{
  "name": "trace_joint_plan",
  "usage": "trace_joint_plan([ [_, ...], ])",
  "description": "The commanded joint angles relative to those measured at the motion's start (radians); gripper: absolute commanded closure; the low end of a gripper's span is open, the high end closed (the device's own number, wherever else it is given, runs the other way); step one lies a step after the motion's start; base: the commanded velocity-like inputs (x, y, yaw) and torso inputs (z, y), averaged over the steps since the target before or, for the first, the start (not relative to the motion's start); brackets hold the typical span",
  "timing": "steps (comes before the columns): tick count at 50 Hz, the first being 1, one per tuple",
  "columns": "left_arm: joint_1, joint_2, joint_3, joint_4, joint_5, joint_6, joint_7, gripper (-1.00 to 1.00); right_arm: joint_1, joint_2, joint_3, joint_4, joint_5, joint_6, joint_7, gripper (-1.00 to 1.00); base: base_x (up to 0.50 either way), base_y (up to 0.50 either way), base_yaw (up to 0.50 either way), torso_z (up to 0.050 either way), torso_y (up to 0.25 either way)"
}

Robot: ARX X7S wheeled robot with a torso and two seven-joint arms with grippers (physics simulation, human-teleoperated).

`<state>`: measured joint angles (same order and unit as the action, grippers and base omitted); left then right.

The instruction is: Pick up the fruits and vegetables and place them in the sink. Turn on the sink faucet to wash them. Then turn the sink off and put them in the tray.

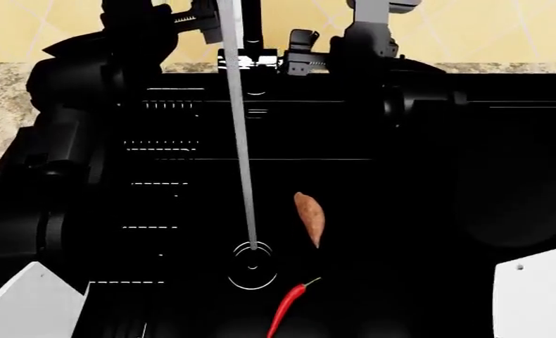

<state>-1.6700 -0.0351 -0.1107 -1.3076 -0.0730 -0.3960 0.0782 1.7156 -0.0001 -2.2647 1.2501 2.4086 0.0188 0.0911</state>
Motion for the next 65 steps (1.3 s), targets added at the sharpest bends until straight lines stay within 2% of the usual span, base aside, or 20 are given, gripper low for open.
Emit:
trace_joint_plan([
  [1, 0.002, -0.002, -0.016, 0.000, 0.008, 0.000, 0.014, -1.00, 0.026, 0.000, -0.345, 0.059, 0.274, -0.021, 0.042, -1.00, 0.00, 0.00, -0.01, 0.000, 0.250],
  [12, 0.000, 0.000, -0.021, 0.000, 0.012, 0.002, 0.022, -1.00, 0.041, 0.000, -0.293, 0.059, 0.225, -0.027, 0.032, -1.00, 0.00, 0.00, 0.00, 0.000, 0.250],
  [19, 0.001, 0.001, -0.019, 0.000, 0.016, 0.003, 0.022, -1.00, 0.046, 0.000, -0.323, 0.059, 0.261, -0.031, 0.028, -1.00, 0.00, 0.00, 0.00, 0.000, 0.250],
  [26, 0.008, 0.000, -0.009, 0.000, 0.025, 0.011, 0.019, -1.00, 0.048, 0.011, -0.569, 0.059, 0.477, -0.041, 0.024, -1.00, 0.00, 0.00, 0.00, 0.000, 0.000],
  [30, 0.008, -0.006, -0.013, 0.000, 0.026, 0.011, 0.014, -1.00, 0.050, 0.024, -0.705, 0.059, 0.540, -0.024, 0.038, -1.00, 0.00, 0.00, 0.00, 0.000, 0.000],
  [38, 0.022, -0.017, -0.016, 0.000, 0.039, 0.017, 0.000, -1.00, 0.037, 0.043, -0.834, 0.059, 0.615, -0.019, 0.033, -1.00, 0.00, 0.00, 0.00, 0.000, 0.000],
  [61, 0.033, -0.013, -0.008, 0.000, 0.054, 0.020, -0.002, -1.00, 0.030, 0.004, -0.854, 0.059, 0.611, -0.081, -0.052, -1.00, 0.00, 0.00, 0.00, 0.000, -0.214],
  [65, 0.030, -0.014, -0.011, 0.000, 0.053, 0.024, 0.001, -1.00, 0.037, 0.000, -0.727, 0.059, 0.462, -0.082, -0.048, -1.00, 0.00, 0.00, 0.00, 0.000, 0.000],
])
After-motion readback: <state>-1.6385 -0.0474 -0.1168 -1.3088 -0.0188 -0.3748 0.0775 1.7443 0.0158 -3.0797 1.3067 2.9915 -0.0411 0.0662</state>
